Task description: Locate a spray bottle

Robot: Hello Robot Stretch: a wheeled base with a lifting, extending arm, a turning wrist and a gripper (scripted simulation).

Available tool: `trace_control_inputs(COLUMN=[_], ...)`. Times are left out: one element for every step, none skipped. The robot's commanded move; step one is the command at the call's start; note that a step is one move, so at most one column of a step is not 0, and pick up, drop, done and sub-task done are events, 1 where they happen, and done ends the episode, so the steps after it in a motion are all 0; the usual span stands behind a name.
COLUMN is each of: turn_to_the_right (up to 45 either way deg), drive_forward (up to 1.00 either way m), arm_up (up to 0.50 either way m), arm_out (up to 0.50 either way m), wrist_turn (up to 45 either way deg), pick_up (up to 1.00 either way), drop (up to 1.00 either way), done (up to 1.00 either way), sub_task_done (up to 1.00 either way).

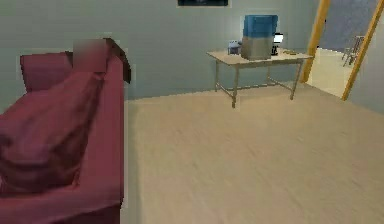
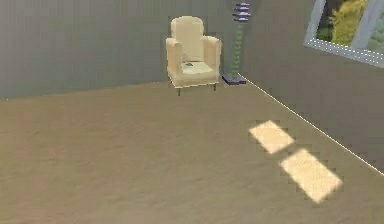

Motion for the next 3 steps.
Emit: trace_control_inputs(turn_to_the_right=[0.0,33.0,3.0], drive_forward=[0.25,0.00,0.00], arm_up=[0.00,0.00,0.00], arm_out=[0.00,0.00,0.00], wrist_turn=[0.0,0.0,0.0], pick_up=[0.00,0.00,0.00], drop=[0.00,0.00,0.00], done=[0.00,0.00,0.00], sub_task_done=[0.00,0.00,0.00])
